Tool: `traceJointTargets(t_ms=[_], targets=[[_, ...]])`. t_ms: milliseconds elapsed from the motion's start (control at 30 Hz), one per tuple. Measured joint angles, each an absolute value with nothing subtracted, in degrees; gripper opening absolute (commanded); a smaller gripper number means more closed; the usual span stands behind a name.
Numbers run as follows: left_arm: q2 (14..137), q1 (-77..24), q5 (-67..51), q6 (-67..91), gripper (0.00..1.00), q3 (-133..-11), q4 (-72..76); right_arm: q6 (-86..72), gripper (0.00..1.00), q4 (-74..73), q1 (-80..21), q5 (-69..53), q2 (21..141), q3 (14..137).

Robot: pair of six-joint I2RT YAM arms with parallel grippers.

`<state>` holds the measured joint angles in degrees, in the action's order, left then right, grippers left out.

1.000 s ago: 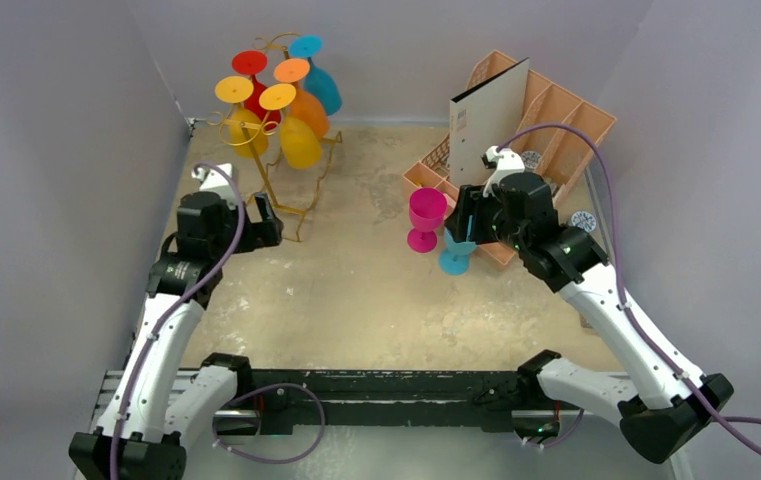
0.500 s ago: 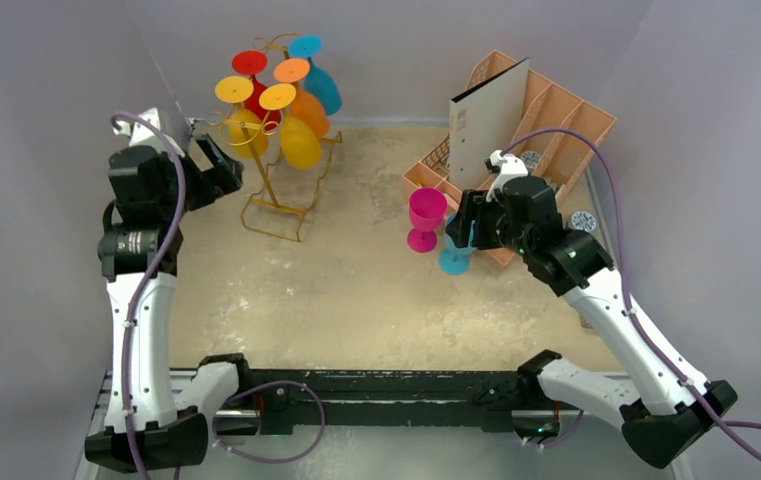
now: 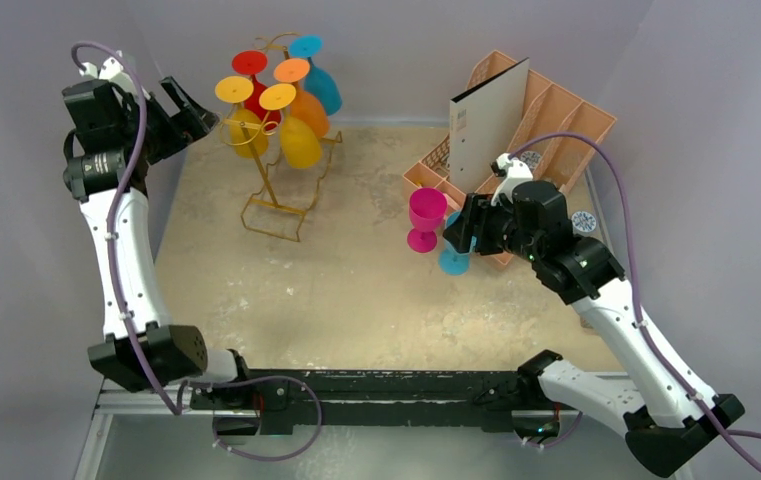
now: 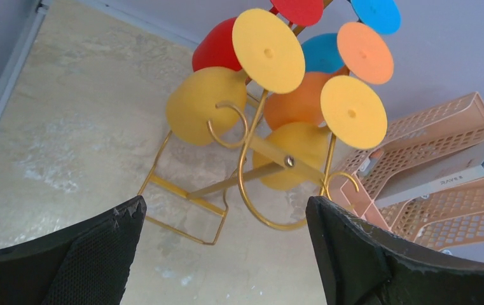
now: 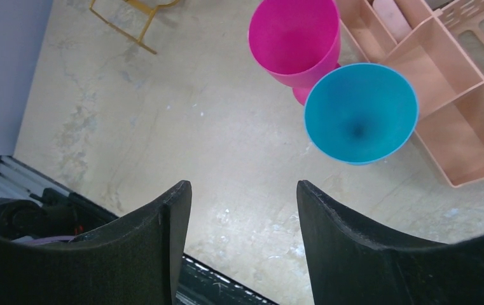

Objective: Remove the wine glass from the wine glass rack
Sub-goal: Move the wine rack to the center of the board.

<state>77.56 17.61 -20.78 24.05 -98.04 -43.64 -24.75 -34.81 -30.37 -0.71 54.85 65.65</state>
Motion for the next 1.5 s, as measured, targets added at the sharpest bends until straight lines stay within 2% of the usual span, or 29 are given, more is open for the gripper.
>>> traceJointTargets(t_ms=[267, 567, 700, 1100, 1200, 1333, 1500], targets=[[89.93, 21.74, -35.24, 27.49, 0.88, -102.28, -37.08, -28.21, 0.65, -34.52, -30.37, -4.6, 54.57, 65.65], [97.93, 22.0, -44.97, 29.87, 0.7, -104.66, -30.74, -30.13, 0.65, -33.98, -30.37, -5.76, 53.12, 65.43], [97.12, 22.0, -47.07, 30.46, 0.64, -102.45, -27.9, -30.68, 0.65, -33.98, -30.37, -5.76, 53.04, 65.12], [96.57, 22.09, -49.41, 31.51, 0.62, -100.18, -25.78, -31.59, 0.65, -33.98, -30.37, -6.09, 53.21, 65.1], [97.91, 22.24, -49.91, 33.21, 0.58, -102.39, -24.51, -31.75, 0.66, -33.98, -30.37, -6.22, 53.21, 65.1], [100.75, 22.5, -51.24, 35.68, 0.46, -105.58, -21.82, -31.92, 0.66, -34.0, -30.37, -6.22, 53.21, 65.1], [104.51, 22.55, -52.6, 40.29, 0.44, -106.76, -17.47, -32.01, 0.66, -34.0, -30.37, -6.24, 53.19, 65.1]])
